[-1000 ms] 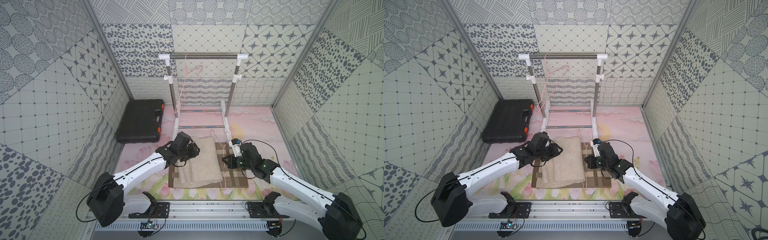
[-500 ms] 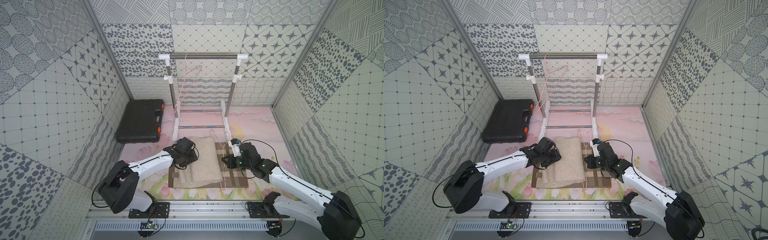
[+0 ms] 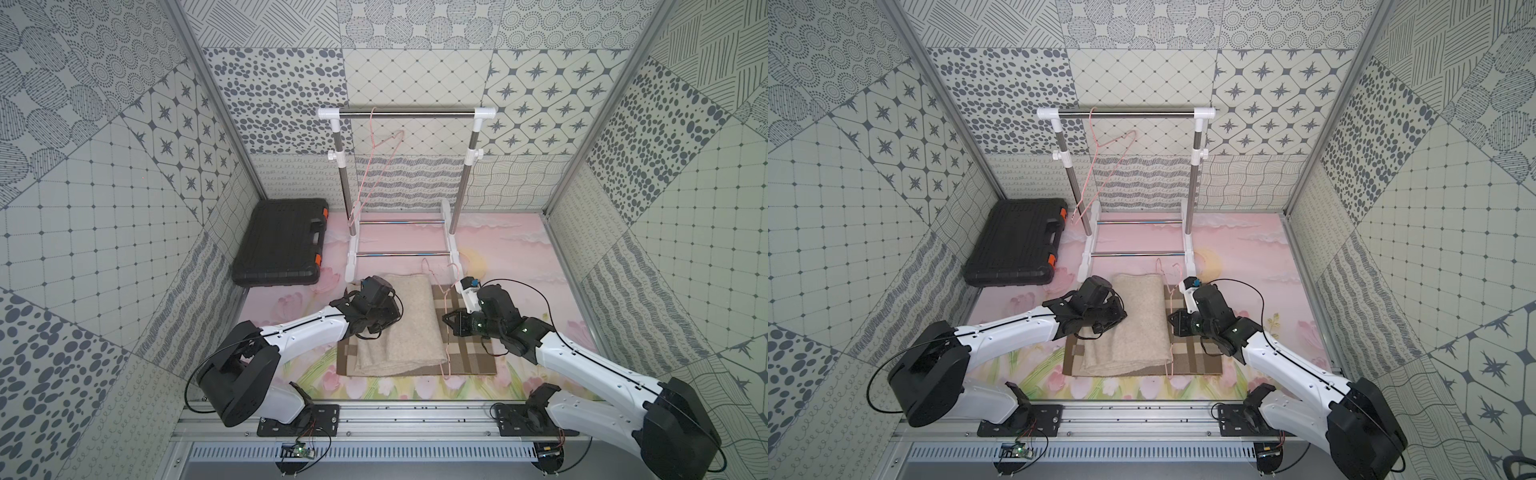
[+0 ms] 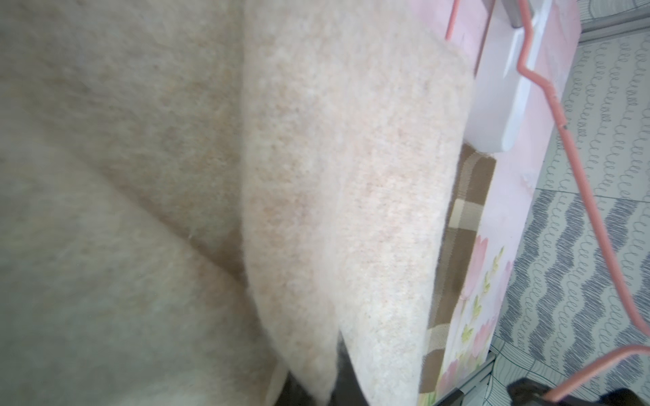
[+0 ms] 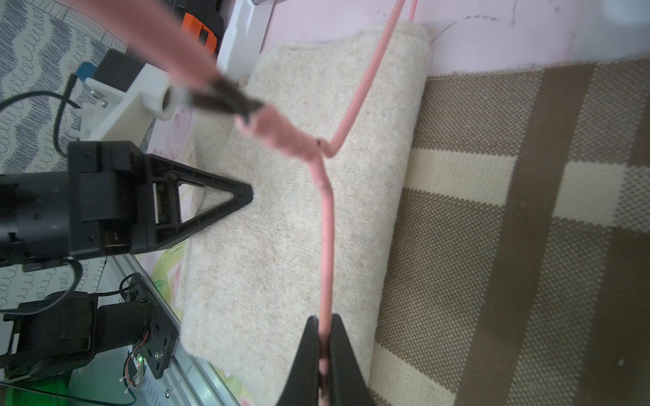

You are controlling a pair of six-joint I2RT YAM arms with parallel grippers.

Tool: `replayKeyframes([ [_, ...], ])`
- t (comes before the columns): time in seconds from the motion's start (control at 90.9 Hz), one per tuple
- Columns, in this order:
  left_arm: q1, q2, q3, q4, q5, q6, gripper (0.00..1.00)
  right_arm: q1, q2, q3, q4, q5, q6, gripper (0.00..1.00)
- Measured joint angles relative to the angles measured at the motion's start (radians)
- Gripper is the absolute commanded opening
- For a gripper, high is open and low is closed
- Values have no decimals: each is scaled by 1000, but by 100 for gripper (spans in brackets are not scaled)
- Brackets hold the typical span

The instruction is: Hang the scarf on the hanger

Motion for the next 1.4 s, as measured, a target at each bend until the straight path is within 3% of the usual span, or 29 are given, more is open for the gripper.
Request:
replayKeyframes([
  [0.396,65,-237,77,-53,37,-32,0,7,127,-18,201,-36,37,0],
  [0.77,259,-475,116,-336,92,-37,0,5,249,-66,398,-76,84,0],
  [1.034,305,-478,-73,-352,114,-31,0,-30,24,-66,173,-54,26,0],
  [1.221,278,-384,-199,-268,110,-41,0,-25,18,23,-10,-56,-23,0],
  [1.398,213,-240,-231,-142,86,-46,0,14,32,189,-209,-52,-58,0],
])
